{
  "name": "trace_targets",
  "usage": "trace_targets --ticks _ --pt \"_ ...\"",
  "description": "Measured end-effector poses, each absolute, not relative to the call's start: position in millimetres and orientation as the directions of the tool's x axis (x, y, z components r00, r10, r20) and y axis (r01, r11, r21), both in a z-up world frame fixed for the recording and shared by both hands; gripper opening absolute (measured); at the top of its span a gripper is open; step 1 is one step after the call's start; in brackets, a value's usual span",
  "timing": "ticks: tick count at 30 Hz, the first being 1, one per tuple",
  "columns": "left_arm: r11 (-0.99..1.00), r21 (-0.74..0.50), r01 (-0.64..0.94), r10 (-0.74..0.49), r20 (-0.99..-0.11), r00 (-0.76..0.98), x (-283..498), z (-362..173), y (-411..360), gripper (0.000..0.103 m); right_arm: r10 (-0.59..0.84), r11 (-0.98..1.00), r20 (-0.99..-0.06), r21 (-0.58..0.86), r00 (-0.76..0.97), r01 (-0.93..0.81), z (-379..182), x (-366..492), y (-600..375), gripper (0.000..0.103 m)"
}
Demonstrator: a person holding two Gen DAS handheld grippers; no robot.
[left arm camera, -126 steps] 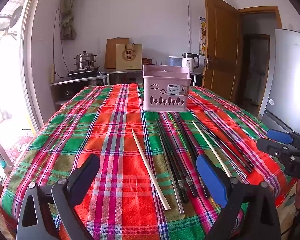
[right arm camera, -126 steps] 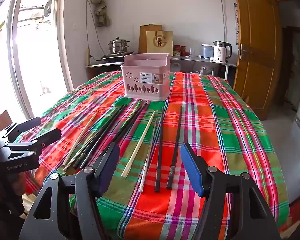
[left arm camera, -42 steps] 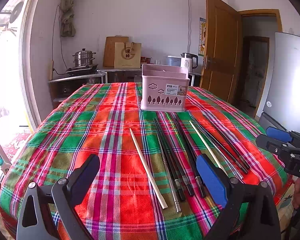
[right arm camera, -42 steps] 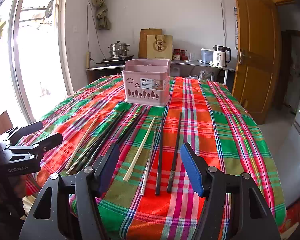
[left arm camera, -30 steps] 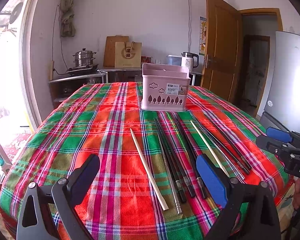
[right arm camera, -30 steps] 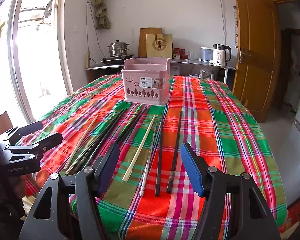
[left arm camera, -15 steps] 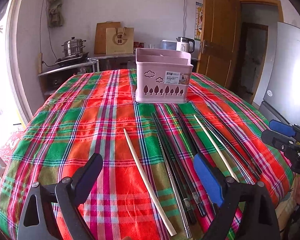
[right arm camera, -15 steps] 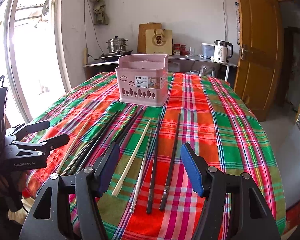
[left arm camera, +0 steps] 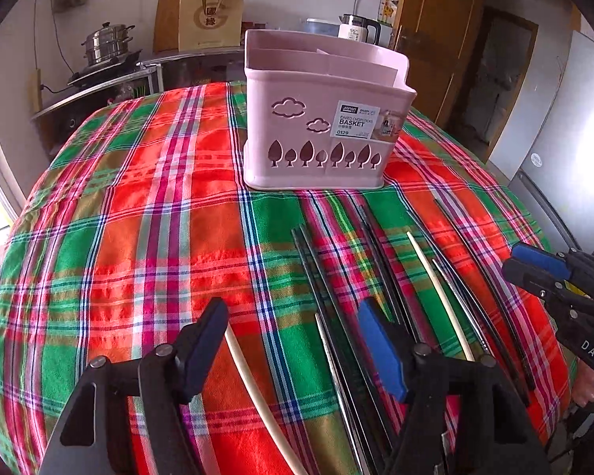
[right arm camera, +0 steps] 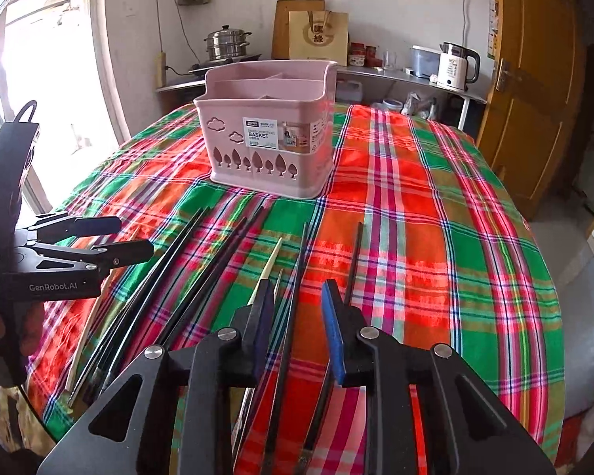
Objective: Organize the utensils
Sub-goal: 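Lower the right tool onto a black chopstick and close it while the left tool grasps another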
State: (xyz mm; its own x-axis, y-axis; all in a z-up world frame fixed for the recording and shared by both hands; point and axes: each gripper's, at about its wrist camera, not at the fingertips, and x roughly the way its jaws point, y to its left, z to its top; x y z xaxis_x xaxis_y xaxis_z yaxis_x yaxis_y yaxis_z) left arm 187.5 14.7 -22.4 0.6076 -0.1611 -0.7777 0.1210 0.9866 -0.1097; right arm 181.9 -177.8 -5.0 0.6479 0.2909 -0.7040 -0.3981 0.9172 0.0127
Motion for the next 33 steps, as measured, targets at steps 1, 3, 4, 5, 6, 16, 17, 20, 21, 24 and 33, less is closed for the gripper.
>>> trace_targets --ticks 1,3,4,5,6,16,17,20,21,24,33 --pt "0.987 -0.104 0.125 -0.159 -0.784 0.6 193 -24 14 0.061 0.289 0.917 -0.713 0.016 0.639 -0.398 -7 188 -177 0.018" --pt "0.985 -0.104 0.138 -0.166 -0.792 0.587 200 -28 13 0.053 0.299 0.915 -0.73 0.038 0.614 -0.401 -12 200 -176 0.015" --pt "0.985 -0.105 0.138 -0.166 -0.799 0.578 205 -30 13 0.05 0.303 0.914 -0.737 0.045 0.605 -0.403 -14 206 -176 0.014" --pt "0.985 -0.105 0.136 -0.164 -0.805 0.57 210 -31 13 0.049 0.301 0.914 -0.743 0.047 0.598 -0.403 -15 210 -175 0.013" --pt "0.985 -0.105 0.137 -0.165 -0.808 0.566 212 -33 13 0.048 0.297 0.914 -0.75 0.044 0.591 -0.403 -17 214 -174 0.012" --pt "0.984 -0.114 0.138 -0.171 -0.823 0.541 225 -39 13 0.043 0.292 0.902 -0.789 0.04 0.541 -0.429 -31 239 -160 0.011" --pt "0.984 -0.113 0.14 -0.172 -0.824 0.54 226 -39 13 0.043 0.292 0.902 -0.792 0.041 0.537 -0.43 -33 241 -159 0.011" --pt "0.983 -0.111 0.149 -0.175 -0.826 0.536 228 -38 11 0.043 0.294 0.901 -0.799 0.049 0.525 -0.43 -37 245 -158 0.011" --pt "0.983 -0.107 0.152 -0.173 -0.827 0.534 229 -38 10 0.043 0.29 0.902 -0.801 0.047 0.523 -0.429 -39 247 -157 0.011" --pt "0.983 -0.101 0.155 -0.17 -0.829 0.534 231 -38 7 0.043 0.29 0.902 -0.805 0.049 0.518 -0.429 -41 249 -157 0.011" --pt "0.988 -0.091 0.126 -0.146 -0.827 0.543 228 -38 17 0.042 0.298 0.9 -0.805 0.056 0.514 -0.433 -40 252 -158 0.011"
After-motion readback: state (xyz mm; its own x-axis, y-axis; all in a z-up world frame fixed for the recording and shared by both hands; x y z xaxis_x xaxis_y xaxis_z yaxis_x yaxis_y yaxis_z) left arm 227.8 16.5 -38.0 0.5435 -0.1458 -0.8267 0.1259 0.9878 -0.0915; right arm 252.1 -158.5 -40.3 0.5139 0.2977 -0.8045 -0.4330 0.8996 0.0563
